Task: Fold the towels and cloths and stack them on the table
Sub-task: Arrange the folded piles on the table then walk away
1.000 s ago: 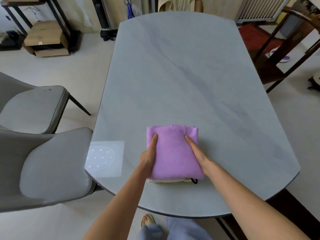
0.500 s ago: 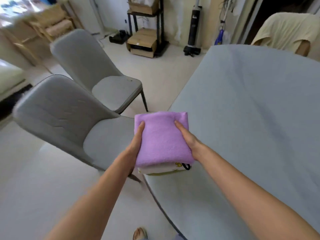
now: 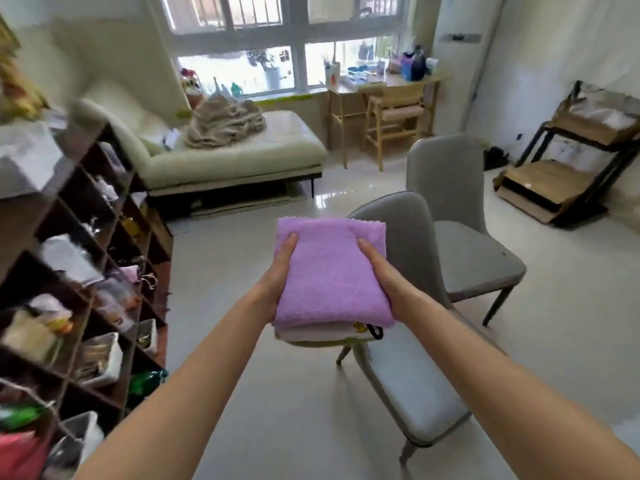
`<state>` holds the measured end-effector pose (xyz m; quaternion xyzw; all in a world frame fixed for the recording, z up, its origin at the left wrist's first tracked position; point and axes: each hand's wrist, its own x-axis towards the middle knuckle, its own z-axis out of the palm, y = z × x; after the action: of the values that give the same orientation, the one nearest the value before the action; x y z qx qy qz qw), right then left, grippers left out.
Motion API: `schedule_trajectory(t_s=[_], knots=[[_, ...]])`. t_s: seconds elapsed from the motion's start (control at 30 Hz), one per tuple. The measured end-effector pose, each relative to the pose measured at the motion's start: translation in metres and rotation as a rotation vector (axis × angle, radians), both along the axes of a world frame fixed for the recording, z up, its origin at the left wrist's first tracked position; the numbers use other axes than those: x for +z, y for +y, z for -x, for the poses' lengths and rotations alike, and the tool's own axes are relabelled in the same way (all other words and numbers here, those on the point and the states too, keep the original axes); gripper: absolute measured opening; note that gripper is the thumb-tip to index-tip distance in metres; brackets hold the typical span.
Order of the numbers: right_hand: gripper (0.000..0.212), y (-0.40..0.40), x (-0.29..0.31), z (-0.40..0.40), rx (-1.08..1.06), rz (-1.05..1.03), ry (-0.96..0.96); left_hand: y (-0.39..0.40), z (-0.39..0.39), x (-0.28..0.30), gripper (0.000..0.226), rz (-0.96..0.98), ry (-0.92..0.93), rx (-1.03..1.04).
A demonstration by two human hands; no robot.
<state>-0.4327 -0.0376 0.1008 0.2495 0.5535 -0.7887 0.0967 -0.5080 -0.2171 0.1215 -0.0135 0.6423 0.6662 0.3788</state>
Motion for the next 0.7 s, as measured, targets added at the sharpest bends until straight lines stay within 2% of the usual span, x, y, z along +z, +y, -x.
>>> schedule_trajectory(t_s=[0.27, 0.4, 0.47, 0.6, 0.7], knots=[[0.061, -0.182, 0.025, 0.203, 0.287, 0.004, 0.096, -0.19, 0.159, 0.027, 0.056, 0.078, 0.06, 0.285], [0.057, -0.225, 0.028, 0.29, 0.368, 0.006, 0.104, -0.242, 0.236, 0.03, 0.062, 0.096, 0.056, 0.346], [0.065, -0.237, 0.023, 0.333, 0.43, 0.01, 0.086, -0.26, 0.272, 0.028, 0.057, 0.125, 0.041, 0.38], [0.067, -0.267, 0.024, 0.443, 0.545, 0.024, 0.108, -0.292, 0.366, 0.031, 0.085, 0.17, 0.107, 0.5], [0.064, -0.286, 0.035, 0.531, 0.666, 0.002, 0.119, -0.313, 0.439, 0.038, 0.072, 0.159, 0.158, 0.62]])
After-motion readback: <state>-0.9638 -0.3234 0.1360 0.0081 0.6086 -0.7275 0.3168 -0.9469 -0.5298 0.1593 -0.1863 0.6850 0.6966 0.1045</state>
